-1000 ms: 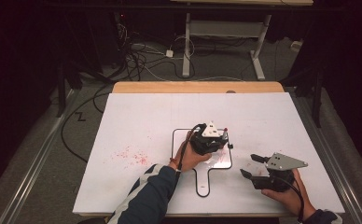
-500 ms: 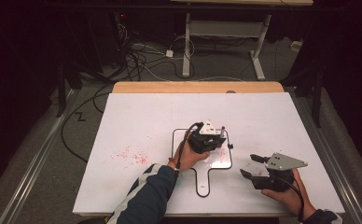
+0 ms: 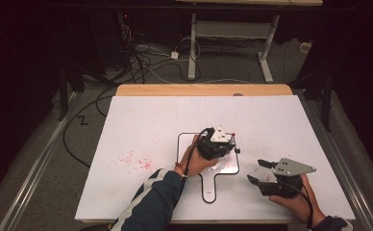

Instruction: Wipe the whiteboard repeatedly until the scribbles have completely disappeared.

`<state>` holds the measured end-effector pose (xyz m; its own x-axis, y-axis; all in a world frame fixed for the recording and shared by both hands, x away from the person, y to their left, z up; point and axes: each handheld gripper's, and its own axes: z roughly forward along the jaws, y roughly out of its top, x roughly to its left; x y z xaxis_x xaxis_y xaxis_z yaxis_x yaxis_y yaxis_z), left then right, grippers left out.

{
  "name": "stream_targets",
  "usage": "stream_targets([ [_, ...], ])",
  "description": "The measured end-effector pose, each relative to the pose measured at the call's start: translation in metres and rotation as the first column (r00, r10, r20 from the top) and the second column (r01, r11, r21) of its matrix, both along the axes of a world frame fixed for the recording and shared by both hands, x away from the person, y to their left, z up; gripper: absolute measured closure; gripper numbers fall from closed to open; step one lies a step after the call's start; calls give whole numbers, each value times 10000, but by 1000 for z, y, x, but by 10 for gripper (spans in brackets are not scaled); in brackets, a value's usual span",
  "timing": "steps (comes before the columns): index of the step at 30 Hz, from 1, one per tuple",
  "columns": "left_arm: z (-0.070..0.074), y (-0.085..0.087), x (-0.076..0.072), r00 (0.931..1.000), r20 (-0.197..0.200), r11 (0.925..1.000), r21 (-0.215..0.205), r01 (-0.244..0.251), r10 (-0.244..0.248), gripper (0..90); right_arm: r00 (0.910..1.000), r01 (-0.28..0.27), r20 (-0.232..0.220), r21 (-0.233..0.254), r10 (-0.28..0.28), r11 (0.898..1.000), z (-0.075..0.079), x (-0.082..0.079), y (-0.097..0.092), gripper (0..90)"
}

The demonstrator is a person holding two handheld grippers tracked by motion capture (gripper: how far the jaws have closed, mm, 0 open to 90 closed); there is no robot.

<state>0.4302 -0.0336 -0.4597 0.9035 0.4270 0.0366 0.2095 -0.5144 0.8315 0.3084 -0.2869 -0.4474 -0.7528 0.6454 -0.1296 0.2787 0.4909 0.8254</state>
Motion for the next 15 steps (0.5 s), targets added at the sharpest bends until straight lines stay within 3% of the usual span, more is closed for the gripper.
stream_targets([
  [3,-1,10,15,9981,-163,9981,-167,-597,595,786,10000,-38,-12,-2,38,10000,0,1,0,338],
  [4,-1,11,18,9967,-422,9970,-303,-705,692,786,10000,-35,-41,11,35,10000,-1,1,0,338],
  [6,-1,6,17,9970,-388,9972,-282,-688,677,786,10000,-38,-60,-31,37,10000,-1,1,1,338],
  [10,0,-15,1,9997,-217,9998,-157,141,-144,786,10000,-65,-20,-33,65,10000,0,1,1,338],
  [15,2,-34,-19,9953,99,9949,304,961,-965,785,9999,-122,-42,-151,121,9998,-1,0,1,338],
])
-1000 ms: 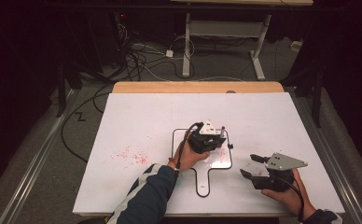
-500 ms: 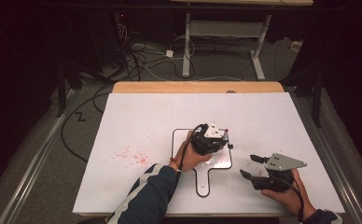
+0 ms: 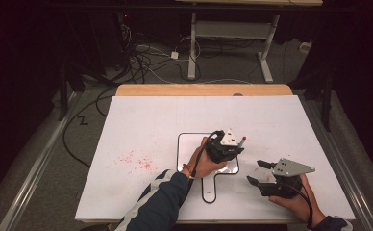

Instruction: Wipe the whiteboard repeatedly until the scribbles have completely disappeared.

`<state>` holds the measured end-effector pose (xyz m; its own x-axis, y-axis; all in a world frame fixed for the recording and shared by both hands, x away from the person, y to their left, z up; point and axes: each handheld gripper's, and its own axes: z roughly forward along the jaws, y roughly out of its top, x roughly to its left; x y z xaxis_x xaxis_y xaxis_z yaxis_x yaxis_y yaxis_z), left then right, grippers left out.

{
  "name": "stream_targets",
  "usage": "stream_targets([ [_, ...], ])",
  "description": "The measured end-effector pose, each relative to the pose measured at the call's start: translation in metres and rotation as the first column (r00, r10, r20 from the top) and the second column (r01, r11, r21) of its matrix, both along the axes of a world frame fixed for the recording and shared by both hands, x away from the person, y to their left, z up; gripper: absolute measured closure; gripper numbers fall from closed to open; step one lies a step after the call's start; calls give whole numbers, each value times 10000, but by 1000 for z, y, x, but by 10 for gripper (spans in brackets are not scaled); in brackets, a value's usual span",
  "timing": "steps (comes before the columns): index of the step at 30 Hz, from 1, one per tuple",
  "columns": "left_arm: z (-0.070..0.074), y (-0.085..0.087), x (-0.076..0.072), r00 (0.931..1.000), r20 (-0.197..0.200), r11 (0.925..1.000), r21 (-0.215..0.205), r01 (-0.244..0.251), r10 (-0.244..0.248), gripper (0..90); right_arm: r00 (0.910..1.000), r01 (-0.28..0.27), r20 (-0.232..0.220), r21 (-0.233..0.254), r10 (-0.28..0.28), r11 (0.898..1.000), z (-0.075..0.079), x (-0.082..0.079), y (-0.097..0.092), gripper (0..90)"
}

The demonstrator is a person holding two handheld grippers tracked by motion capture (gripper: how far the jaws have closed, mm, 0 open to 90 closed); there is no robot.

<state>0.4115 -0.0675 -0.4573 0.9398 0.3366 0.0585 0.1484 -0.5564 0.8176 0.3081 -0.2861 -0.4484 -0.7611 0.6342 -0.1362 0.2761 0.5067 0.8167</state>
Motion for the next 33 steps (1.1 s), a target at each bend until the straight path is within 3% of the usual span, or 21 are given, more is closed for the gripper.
stream_targets([
  [5,0,9,-3,9999,-81,9999,67,148,-147,786,10000,41,36,63,-41,10000,1,-1,-1,337],
  [7,0,14,2,9997,36,9997,63,-228,228,786,10000,24,17,37,-24,10000,1,0,-1,338],
  [11,-3,24,20,9952,-285,9948,-371,-946,936,786,10000,-24,-7,-10,24,10000,0,0,2,337],
  [15,-5,24,23,9921,-521,9912,-622,-1170,1138,786,10000,-56,-54,-27,56,10000,-1,0,3,337],
  [22,-4,9,-2,9993,-372,9991,-432,-47,31,786,10000,-55,-73,-10,55,10000,-1,0,2,337],
  [25,-3,12,-6,9996,-253,9995,-306,109,-116,785,10000,-55,-74,-13,55,10000,-1,0,2,336],
  [27,-3,17,-3,9998,-186,9997,-237,-86,82,785,9999,-109,-57,-74,108,9999,-1,-1,3,336],
  [31,-3,33,11,9957,-127,9955,-230,-924,921,785,9999,-98,-33,-62,98,9999,-1,-1,4,333],
  [33,-4,41,18,9922,-416,9922,-386,-1189,1173,785,10000,-64,-53,-39,64,10000,-1,-1,3,332],
])
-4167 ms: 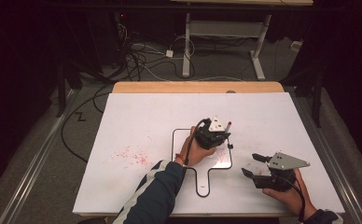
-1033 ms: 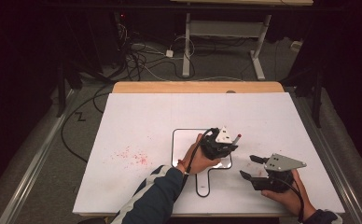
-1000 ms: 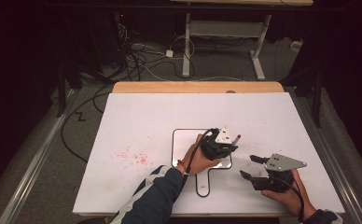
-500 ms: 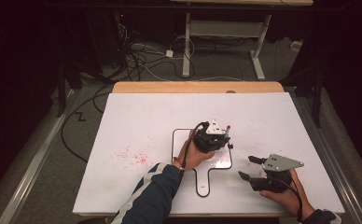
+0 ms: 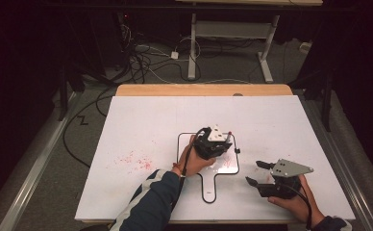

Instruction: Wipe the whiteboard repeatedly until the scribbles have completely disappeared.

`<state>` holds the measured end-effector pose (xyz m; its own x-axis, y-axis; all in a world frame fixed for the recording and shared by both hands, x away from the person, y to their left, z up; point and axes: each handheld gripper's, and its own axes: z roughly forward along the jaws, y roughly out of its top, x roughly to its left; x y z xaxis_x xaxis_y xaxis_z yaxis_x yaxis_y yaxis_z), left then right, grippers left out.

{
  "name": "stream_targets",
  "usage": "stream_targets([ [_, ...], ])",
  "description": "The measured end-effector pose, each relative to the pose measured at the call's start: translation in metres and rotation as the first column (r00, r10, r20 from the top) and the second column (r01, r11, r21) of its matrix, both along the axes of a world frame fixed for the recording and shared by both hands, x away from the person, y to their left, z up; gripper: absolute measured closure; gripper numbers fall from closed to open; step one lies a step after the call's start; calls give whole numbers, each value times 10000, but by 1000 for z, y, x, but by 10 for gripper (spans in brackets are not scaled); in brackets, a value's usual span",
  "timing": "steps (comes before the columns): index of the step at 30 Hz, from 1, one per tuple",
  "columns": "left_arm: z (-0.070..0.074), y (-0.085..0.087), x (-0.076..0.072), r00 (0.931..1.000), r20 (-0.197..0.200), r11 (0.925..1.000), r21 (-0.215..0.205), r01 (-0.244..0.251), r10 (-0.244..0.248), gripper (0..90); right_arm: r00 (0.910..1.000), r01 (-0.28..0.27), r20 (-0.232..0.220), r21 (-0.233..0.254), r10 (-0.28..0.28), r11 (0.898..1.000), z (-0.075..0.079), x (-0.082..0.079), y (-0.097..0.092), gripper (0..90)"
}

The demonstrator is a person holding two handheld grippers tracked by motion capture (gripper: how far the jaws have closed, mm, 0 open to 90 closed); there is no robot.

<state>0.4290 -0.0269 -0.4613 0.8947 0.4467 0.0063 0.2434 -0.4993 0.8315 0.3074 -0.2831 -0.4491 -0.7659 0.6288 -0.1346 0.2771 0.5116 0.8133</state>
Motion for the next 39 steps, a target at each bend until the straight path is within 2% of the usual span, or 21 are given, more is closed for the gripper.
stream_targets([
  [1,0,2,1,10000,-44,10000,6,-57,57,785,10000,0,-4,12,0,10000,0,0,0,332],
  [4,1,5,2,9995,294,9994,307,-148,139,785,10000,5,-15,-31,-5,10000,-1,1,0,331],
  [8,-1,9,6,9991,-147,9992,-97,-388,387,785,10000,-47,-41,-97,47,9999,-1,0,1,332],
  [10,-2,8,2,9993,-305,9992,-308,-241,232,786,10000,-63,-16,-75,63,10000,-1,0,1,332],
  [17,-5,-3,-25,9978,-265,9969,-510,598,-612,785,10000,-52,-5,-59,52,10000,0,0,0,332],
  [19,-4,-5,-30,9978,-53,9973,-316,665,-667,785,10000,-67,20,-69,67,10000,0,0,1,332],
  [22,-3,-7,-29,9976,-76,9974,-186,689,-691,786,10000,-65,-8,-87,64,9999,0,0,2,332],
  [25,-1,-8,-22,9985,74,9985,8,550,-550,785,9999,-101,2,-102,101,9999,-1,0,2,332],
  [28,-1,-7,-10,9998,-140,9997,-154,170,-173,785,10000,-80,-23,-128,80,9999,-1,0,2,333],
  [30,-2,-8,-8,9996,-284,9996,-260,52,-60,786,10000,-89,-26,-135,88,9999,-1,0,2,333],
  [36,-2,-20,-30,9954,-95,9953,-136,956,-958,786,10000,-71,-29,-84,71,9999,-1,0,0,333],
  [39,-3,-19,-38,9925,-223,9925,-237,1199,-1204,785,9999,-113,31,-84,113,9999,0,-1,0,333],
])
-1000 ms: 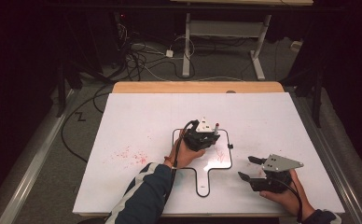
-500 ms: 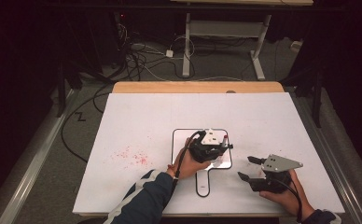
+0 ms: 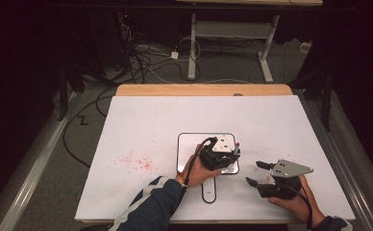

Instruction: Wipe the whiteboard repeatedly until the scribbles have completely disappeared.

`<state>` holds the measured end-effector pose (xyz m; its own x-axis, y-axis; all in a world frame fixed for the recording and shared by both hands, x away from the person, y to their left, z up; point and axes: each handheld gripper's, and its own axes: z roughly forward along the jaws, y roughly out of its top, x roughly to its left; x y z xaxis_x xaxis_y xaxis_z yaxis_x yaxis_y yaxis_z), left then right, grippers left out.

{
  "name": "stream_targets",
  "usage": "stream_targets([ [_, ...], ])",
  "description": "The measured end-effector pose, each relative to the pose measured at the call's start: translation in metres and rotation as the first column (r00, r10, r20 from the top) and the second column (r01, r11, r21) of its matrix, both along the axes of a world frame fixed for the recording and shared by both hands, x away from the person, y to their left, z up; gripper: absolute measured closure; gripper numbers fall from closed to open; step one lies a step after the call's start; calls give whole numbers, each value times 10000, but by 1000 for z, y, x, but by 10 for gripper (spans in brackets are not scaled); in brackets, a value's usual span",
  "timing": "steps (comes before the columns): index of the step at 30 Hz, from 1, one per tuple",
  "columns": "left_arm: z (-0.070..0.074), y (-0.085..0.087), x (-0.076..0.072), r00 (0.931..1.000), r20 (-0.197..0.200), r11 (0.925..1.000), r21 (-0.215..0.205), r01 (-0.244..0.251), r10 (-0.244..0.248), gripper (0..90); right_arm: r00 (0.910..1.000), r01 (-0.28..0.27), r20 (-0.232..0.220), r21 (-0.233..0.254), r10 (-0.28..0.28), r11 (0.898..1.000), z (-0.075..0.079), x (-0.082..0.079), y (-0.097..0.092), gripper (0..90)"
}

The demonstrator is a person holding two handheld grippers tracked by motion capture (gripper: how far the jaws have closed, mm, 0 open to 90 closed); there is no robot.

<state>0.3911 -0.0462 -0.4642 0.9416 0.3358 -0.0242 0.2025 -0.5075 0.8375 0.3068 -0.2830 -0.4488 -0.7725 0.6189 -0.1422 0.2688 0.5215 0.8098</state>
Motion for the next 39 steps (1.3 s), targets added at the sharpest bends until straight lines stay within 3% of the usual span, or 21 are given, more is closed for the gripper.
stream_targets([
  [4,2,0,-6,9990,392,9990,377,221,-236,785,10000,-9,-39,-32,9,10000,-1,0,2,333],
  [7,3,3,3,9983,569,9986,505,-177,148,785,10000,-18,-45,-79,17,10000,-1,0,3,333],
  [11,3,7,21,9963,367,9960,426,-792,776,786,10000,-27,-70,-61,26,10000,-1,1,3,333],
  [13,3,8,23,9965,180,9961,333,-817,811,785,10000,-46,-59,-82,45,10000,-1,0,2,333],
  [21,2,11,0,9999,42,9996,267,-116,115,785,10000,-1,-26,-37,1,10000,-1,0,0,333],
  [23,1,13,-6,9998,-159,9999,138,79,-77,785,10000,-6,-18,-57,6,10000,0,0,1,333],
  [27,0,13,-13,9997,90,9995,209,220,-222,785,10000,-33,-40,-82,33,10000,-1,0,3,333],
  [31,1,14,-7,9991,396,9991,392,-144,129,785,10000,-15,-47,-76,15,10000,-1,0,3,333],
  [35,1,17,10,9969,275,9968,294,-739,731,785,10000,-33,-56,-101,33,9999,-1,0,3,333],
  [39,1,15,14,9964,131,9961,290,-838,834,785,10000,-43,-63,-68,43,10000,-1,0,2,333],
])
